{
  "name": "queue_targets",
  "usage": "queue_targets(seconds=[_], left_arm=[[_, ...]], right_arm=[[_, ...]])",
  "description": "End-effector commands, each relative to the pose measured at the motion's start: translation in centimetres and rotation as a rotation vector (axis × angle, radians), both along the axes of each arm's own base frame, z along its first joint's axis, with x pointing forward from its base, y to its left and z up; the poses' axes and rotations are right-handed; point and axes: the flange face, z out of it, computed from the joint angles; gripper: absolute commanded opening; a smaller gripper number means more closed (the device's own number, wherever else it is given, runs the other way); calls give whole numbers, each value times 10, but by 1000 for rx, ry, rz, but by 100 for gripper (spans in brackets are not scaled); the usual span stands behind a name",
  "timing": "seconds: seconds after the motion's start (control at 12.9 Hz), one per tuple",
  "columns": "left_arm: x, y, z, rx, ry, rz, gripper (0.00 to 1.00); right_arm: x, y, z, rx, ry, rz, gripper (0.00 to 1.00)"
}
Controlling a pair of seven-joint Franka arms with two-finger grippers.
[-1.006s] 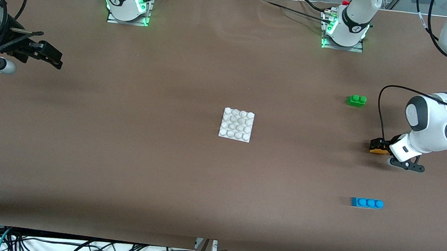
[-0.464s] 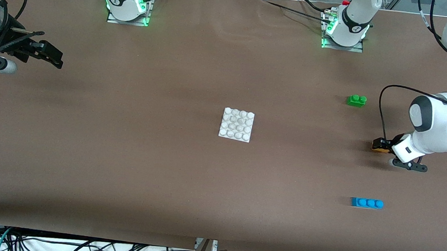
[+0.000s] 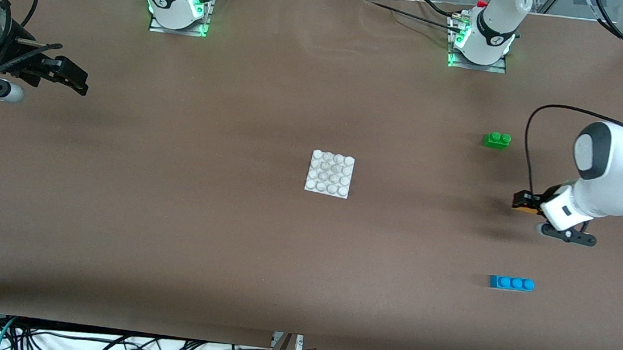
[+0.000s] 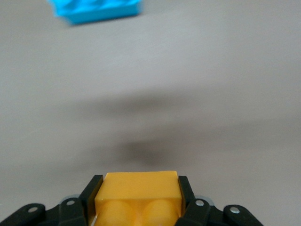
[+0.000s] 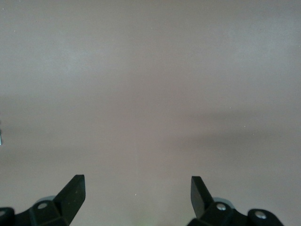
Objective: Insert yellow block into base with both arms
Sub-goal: 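Carry the yellow brick with the left gripper over the white plate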
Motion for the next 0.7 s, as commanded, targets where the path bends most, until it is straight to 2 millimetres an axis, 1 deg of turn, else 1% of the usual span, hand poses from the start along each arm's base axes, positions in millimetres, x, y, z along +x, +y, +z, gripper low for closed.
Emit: queue_targets(seconds=[0.0, 0.08, 0.15, 0.23, 0.39, 0.54, 0.62], left_arm=[[3, -77, 23, 2, -24, -2, 26], [3, -112, 29, 1, -37, 8, 26], [0, -146, 31, 5, -41, 23, 26], [-2, -175, 32, 6, -45, 36, 26], [-9, -219, 25, 6, -46, 25, 27], [-8, -276, 29, -12, -74, -49, 27], [-12, -298, 22, -12, -69, -51, 27]], right_arm=[[-1, 0, 7, 3, 6, 3, 99], [-1, 1, 7, 3, 9, 3, 99], [-1, 1, 7, 3, 9, 3, 99], [-1, 1, 7, 4, 9, 1, 99], [-1, 1, 7, 5, 8, 2, 99], [-1, 1, 7, 4, 9, 1, 99], [-1, 1, 7, 4, 8, 1, 99]])
